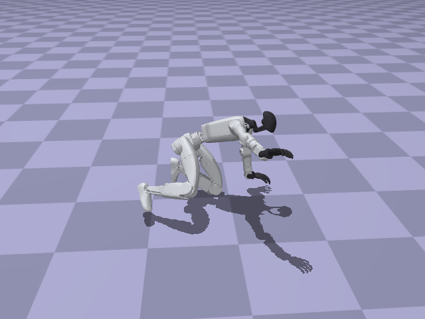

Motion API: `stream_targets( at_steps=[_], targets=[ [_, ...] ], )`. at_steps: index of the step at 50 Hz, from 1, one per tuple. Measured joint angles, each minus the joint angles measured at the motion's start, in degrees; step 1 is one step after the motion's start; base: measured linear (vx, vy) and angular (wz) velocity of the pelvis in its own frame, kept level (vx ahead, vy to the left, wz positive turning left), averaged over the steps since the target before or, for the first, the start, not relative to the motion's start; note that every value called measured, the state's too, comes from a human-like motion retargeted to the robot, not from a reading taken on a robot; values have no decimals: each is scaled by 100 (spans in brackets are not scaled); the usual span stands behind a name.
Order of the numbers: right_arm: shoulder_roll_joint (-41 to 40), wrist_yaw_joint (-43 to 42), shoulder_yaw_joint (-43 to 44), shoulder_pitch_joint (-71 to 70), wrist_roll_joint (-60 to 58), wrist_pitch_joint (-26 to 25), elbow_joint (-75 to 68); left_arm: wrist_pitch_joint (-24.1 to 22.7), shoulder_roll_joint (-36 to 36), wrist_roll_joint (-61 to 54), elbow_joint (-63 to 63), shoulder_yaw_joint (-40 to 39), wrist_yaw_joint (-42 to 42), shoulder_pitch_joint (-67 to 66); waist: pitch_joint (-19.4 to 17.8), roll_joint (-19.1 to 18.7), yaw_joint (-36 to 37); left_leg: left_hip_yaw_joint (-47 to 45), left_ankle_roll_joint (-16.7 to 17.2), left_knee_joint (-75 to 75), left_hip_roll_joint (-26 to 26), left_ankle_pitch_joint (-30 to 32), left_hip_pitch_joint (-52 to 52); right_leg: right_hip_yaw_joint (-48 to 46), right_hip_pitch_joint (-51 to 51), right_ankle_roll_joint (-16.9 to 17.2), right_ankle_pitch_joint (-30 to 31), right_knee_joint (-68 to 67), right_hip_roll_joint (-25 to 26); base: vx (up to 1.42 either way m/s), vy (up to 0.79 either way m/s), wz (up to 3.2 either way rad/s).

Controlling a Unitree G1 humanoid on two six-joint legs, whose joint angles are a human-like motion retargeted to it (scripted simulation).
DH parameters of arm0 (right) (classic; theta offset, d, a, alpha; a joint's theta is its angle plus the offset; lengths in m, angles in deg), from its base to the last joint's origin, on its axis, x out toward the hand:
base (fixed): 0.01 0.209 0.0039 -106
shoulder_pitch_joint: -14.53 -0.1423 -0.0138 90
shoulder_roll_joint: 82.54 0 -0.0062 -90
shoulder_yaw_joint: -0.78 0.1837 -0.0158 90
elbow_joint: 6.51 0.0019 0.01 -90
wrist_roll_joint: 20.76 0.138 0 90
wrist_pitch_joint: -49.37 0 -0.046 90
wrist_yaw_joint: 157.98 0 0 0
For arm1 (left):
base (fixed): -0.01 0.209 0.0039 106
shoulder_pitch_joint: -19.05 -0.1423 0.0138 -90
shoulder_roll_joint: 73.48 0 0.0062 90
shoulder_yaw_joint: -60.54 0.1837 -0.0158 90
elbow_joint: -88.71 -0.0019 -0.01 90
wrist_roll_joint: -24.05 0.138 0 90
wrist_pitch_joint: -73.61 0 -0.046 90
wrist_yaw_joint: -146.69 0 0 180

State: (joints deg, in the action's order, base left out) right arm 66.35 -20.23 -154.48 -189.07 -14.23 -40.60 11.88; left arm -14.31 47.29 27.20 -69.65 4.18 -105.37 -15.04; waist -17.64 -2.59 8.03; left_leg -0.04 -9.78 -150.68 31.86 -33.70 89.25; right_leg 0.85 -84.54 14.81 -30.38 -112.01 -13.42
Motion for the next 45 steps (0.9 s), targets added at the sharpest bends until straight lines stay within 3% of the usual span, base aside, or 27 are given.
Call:
stream_targets(
  at_steps=[2,5,10,12,16,18,20,21,22,23,25,30,33,35,38,41,43,45],
  targets=[
    [521,-12,740,-635,1871,50,-862,122,320,-117,-44,151,75,167,-269,187,-179,-27,0,39,-13,5,-104,29,66,-1,52,25,13,6,8,-1],
    [1571,-352,1257,-1088,3340,-56,-1528,274,214,-249,-55,31,189,-124,111,202,-253,-57,24,144,-105,9,-86,-11,61,0,78,121,-49,10,12,-23],
    [2291,-779,1301,-888,3727,-167,-1926,447,80,-196,-86,-168,168,-248,135,74,-350,-131,-21,260,-114,-35,-232,-55,204,-3,122,237,-128,5,10,-6],
    [2135,-680,1368,-543,3725,-191,-1976,515,-125,-213,-115,-260,148,-286,273,-75,-270,-107,-86,187,-35,-117,-130,-62,89,-25,112,195,-79,1,5,-27],
    [1266,-385,2251,683,3485,-162,-1823,484,-478,-146,-158,-329,78,-215,24,-363,-161,-201,-158,300,34,-118,-410,-100,397,-21,163,384,-66,-3,9,28],
    [412,-179,3066,1777,3288,-92,-1497,503,-342,-115,-195,-180,47,26,-311,-256,-150,-232,-177,278,54,-135,-538,-79,479,-80,174,386,-46,-9,2,9],
    [-419,56,3535,2995,2838,-21,-882,559,-543,-171,-155,-210,101,-159,230,-241,38,-210,-229,159,7,-197,-245,-67,169,-155,108,301,-61,-5,-1,-79],
    [-826,130,3506,3299,2607,41,-498,534,-568,-168,-124,-111,92,-109,250,-201,126,-228,-237,152,-22,-180,-202,-61,120,-185,109,302,-89,-7,1,-51],
    [-1249,172,3412,3459,2431,127,-120,476,-528,-170,-101,36,84,22,109,-141,201,-261,-217,169,-40,-162,-268,-50,157,-209,122,323,-103,-14,4,51],
    [-1706,153,3186,3335,2365,259,246,353,-356,-182,-95,281,80,316,-358,-38,249,-324,-141,232,-36,-144,-554,-30,367,-217,155,384,-86,-16,4,86],
    [-2471,214,2464,2928,1982,446,871,226,-285,-265,-150,626,66,818,-910,14,417,-393,-98,219,-45,-174,-816,24,504,-245,157,370,-70,-15,0,63],
    [-4051,156,891,2302,-1003,-16,2052,260,-719,-217,-63,549,85,1010,-893,-327,839,-410,-75,133,-127,-170,-670,71,344,-339,90,292,-134,-3,-1,1],
    [-4758,-184,281,1868,-3083,-493,2375,271,-1042,-141,16,531,16,1204,-776,-567,1154,-324,-146,-34,-180,-174,-315,91,71,-373,15,118,-178,-5,-9,-14],
    [-5131,-378,112,1633,-3994,-727,2481,251,-1223,-40,74,586,-23,1416,-951,-741,1346,-338,-80,9,-220,-127,-373,101,148,-356,17,138,-214,-4,-5,29],
    [-5468,-462,-274,1252,-4566,-832,2541,215,-1356,-28,170,668,-57,1638,-1040,-856,1535,-310,-60,-55,-280,-117,-298,146,91,-373,-39,33,-247,-4,-7,29],
    [-5328,-257,-1217,543,-4717,-526,3004,145,-1261,-36,259,745,-44,1679,-1026,-761,1557,-286,-46,-92,-233,-105,-217,175,22,-374,-104,-26,-230,-2,-10,5],
    [-4894,28,-1496,-51,-4488,95,3797,6,-854,-134,304,1084,-72,1698,-1011,-275,1498,-268,-105,-111,-117,-109,-206,179,-3,-364,-131,-47,-176,1,-11,-10],
    [-4360,73,-1496,-551,-4771,405,4385,-78,-335,-92,308,1268,-142,1721,-1017,264,1334,-262,-118,-110,21,-125,-227,176,-28,-313,-131,-51,-94,4,-10,-20]
  ],
)
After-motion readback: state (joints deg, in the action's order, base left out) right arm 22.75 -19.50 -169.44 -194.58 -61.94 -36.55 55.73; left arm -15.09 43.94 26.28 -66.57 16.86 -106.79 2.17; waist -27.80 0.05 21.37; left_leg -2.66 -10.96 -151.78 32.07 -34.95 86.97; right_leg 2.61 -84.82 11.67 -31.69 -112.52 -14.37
